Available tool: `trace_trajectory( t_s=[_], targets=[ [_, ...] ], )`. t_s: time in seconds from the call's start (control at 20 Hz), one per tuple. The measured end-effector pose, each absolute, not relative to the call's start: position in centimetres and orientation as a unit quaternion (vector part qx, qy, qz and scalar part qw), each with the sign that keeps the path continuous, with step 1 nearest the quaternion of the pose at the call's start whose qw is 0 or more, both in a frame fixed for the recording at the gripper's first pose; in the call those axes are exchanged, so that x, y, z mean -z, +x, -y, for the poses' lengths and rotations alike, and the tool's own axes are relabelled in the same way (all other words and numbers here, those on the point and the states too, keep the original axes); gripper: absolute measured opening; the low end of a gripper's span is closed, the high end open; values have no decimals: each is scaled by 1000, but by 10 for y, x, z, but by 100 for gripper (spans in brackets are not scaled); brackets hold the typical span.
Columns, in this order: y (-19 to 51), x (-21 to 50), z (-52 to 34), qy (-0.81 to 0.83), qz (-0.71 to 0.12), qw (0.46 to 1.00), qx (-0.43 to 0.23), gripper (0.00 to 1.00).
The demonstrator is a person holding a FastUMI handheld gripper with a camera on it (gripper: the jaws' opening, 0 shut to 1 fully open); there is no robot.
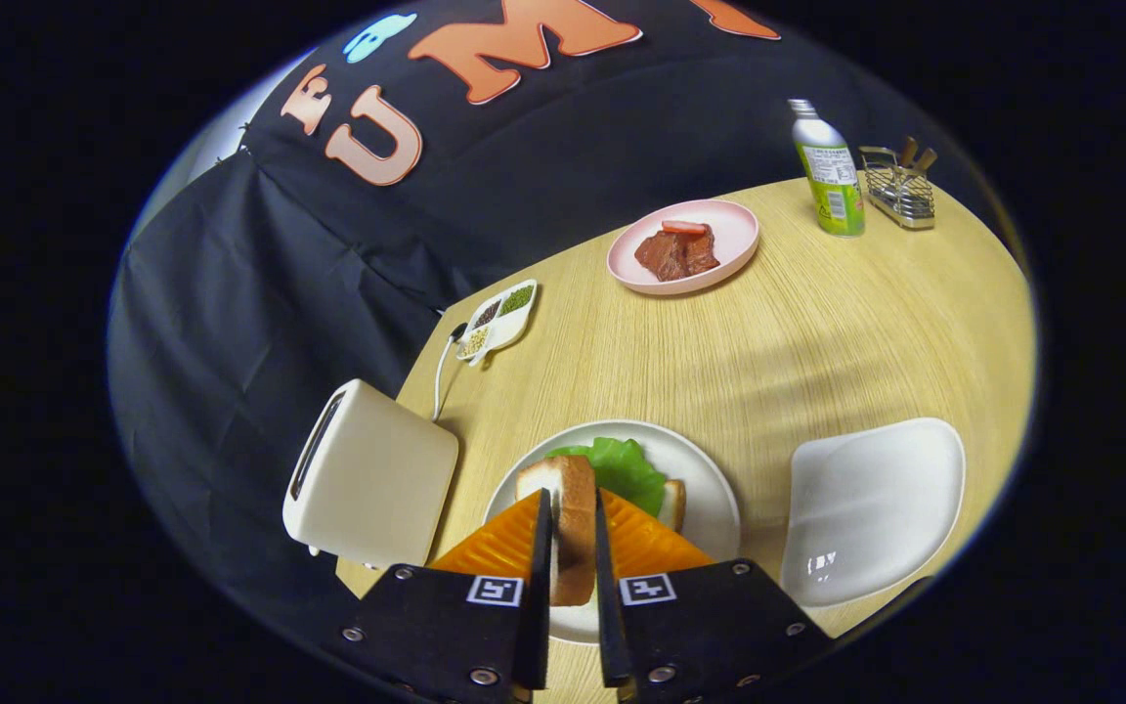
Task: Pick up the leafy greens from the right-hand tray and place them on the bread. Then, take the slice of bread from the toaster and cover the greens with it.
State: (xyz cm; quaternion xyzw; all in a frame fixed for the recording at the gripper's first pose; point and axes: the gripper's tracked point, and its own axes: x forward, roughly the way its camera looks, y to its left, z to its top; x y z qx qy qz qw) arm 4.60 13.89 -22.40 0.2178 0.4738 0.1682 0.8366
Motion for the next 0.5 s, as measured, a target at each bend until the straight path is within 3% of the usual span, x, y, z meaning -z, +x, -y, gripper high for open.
trace_trajectory(
  t_s=[0.2, 0.45, 0.5],
  targets=[
    [54, 223, -116, 144, -429, 880, -144, 40],
    [63, 167, -93, 81, -311, 938, -128, 50],
    [64, 153, -85, 64, -283, 950, -118, 57]
  ],
)
